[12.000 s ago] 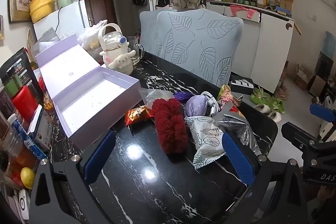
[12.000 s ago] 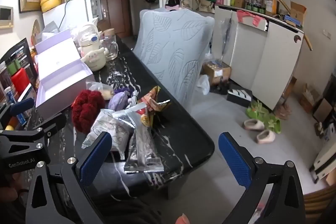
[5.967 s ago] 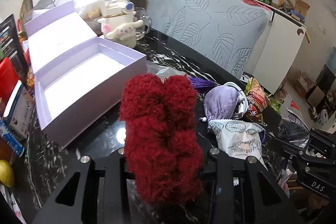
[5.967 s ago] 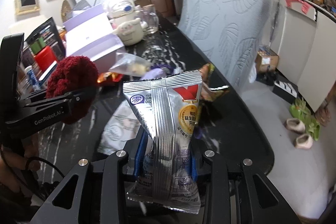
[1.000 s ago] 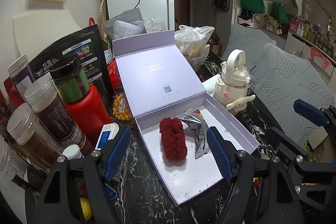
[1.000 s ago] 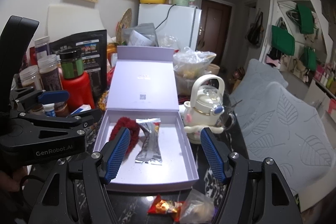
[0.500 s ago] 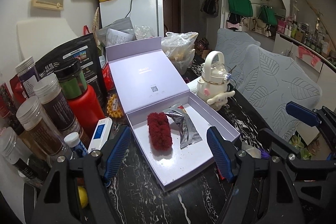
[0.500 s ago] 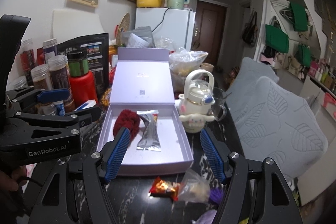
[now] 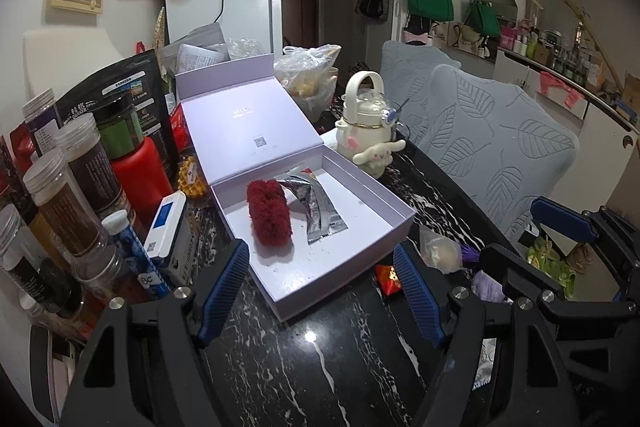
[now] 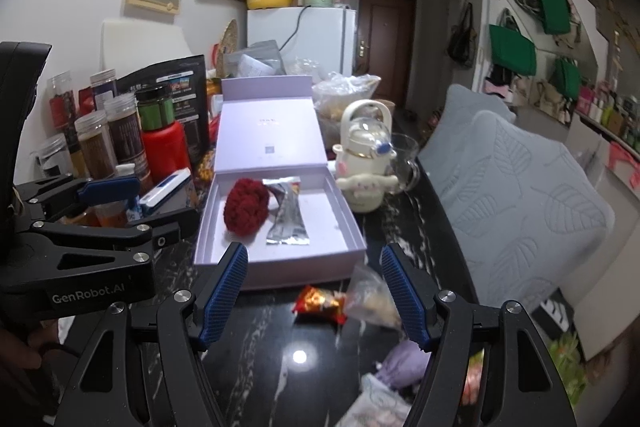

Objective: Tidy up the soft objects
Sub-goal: 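Withdraw both tools from the box toward the remaining items, then grasp the white printed pouch with the left gripper, then lift the white pouch with the left gripper while the right approaches the red snack bag, then grasp the red snack bag with the right gripper while the left carries the pouch toward the box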

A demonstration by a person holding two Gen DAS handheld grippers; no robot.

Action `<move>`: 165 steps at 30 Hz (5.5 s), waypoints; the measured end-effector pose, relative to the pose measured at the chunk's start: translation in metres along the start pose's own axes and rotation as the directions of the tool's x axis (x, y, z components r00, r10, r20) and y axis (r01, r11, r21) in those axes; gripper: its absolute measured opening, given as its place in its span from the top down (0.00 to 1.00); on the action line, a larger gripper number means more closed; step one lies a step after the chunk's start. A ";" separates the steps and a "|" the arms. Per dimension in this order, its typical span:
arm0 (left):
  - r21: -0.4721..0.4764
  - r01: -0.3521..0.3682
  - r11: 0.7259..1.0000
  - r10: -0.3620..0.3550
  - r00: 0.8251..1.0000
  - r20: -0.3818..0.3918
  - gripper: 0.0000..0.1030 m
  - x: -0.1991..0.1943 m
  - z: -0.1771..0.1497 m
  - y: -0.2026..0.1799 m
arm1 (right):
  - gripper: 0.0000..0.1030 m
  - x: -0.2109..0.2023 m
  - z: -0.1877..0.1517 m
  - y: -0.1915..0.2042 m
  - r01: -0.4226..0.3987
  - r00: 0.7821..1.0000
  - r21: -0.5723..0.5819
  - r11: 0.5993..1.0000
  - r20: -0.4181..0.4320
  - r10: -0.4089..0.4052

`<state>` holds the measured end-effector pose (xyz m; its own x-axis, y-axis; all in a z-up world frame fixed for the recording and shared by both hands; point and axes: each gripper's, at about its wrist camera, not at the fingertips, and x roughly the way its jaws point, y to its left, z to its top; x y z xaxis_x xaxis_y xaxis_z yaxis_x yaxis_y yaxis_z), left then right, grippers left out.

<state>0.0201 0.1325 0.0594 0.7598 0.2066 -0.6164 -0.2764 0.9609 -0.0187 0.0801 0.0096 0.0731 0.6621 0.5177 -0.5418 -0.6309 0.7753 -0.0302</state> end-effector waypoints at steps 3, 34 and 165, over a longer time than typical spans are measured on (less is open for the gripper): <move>0.005 0.015 1.000 -0.015 1.000 0.005 0.28 -0.005 -0.008 -0.003 | 0.32 -0.008 -0.009 -0.002 0.010 1.000 0.027 1.000 -0.003 -0.010; 0.119 0.263 0.957 -0.248 0.961 -0.124 0.28 0.002 -0.071 -0.077 | 0.31 -0.057 -0.108 -0.046 0.169 0.980 0.228 0.959 -0.142 -0.139; -0.065 0.069 0.995 -0.085 0.951 -0.298 0.36 0.118 -0.111 0.058 | 0.43 0.186 -0.064 -0.010 -0.002 0.950 0.195 0.981 -0.306 0.062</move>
<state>0.0285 0.1919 -0.1012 0.5704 0.0592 -0.8192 -0.2612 0.9587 -0.1126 0.1835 0.0753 -0.0816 0.4656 0.4294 -0.7739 -0.5411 0.8301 0.1350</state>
